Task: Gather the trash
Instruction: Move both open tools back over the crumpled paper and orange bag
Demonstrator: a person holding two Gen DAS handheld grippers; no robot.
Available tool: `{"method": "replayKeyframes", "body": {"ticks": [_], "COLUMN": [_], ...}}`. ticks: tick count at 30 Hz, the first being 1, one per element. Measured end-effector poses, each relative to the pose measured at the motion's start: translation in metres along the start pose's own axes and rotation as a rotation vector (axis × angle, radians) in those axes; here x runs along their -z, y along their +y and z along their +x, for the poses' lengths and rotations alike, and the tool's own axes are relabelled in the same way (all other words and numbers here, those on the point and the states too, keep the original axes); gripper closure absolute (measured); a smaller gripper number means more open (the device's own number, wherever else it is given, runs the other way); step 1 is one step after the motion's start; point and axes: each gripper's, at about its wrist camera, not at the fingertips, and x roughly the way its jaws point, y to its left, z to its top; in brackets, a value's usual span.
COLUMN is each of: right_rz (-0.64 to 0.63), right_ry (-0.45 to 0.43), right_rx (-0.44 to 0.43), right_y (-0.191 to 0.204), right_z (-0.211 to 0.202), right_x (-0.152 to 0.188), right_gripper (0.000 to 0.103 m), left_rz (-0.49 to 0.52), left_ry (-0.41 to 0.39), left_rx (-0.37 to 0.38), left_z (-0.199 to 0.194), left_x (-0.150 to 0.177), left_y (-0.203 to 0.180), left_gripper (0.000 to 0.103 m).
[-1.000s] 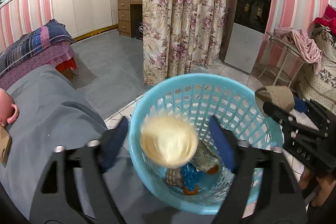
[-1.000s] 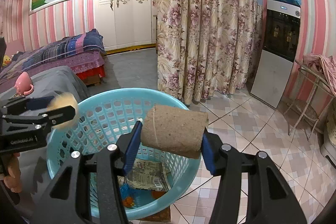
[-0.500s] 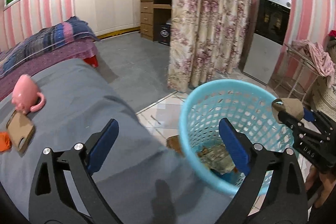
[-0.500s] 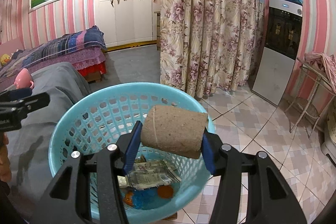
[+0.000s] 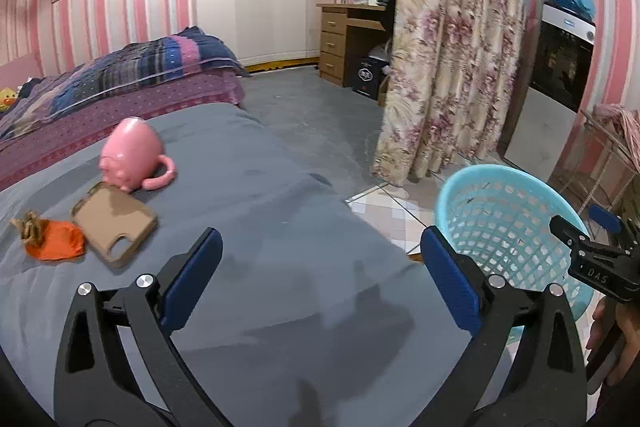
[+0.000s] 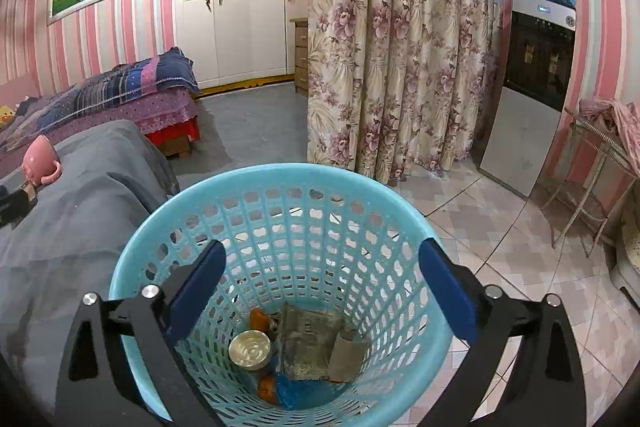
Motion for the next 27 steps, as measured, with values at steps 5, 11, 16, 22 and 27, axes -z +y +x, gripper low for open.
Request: {"method": "replayKeyframes", "body": {"ticks": [5,11,16,22,27], "right_rz": [0.018,0.039,0.018,-0.083,-0.153], "right_ry": [-0.008,-0.007,0.000,-0.015,-0.026], "right_rx": [0.005,-0.019,-0.064,-0.135,-0.215], "right_y": [0.012,0.039,0.081,0.141,0.193], "right_z": [-0.004,-0.004,-0.002,-0.009,-0.014], "right_x": [-0.001,-0.006,-0.014,-0.024,-0.039], "right_gripper": [0.006,0.005,0.005,0.005,0.005], "left_rz": [0.007,-0.002,-0.003,-0.044,-0.078], "left_ry": [-0.007,-0.010,-0.006,0.012,0.023], "left_rx": [-0.046,-0.101,-0.128,-0.195,-0.265], "left_z": [-0.012,-0.024,-0.031,-0.035,-0.037], "left_x": [0.002,0.009,0.007,0.008,0.009], "left_y": [0.019,0.052,0.083,0.132,0.173], "left_gripper": [0.006,0.006,0.006,0.006,0.006]}}
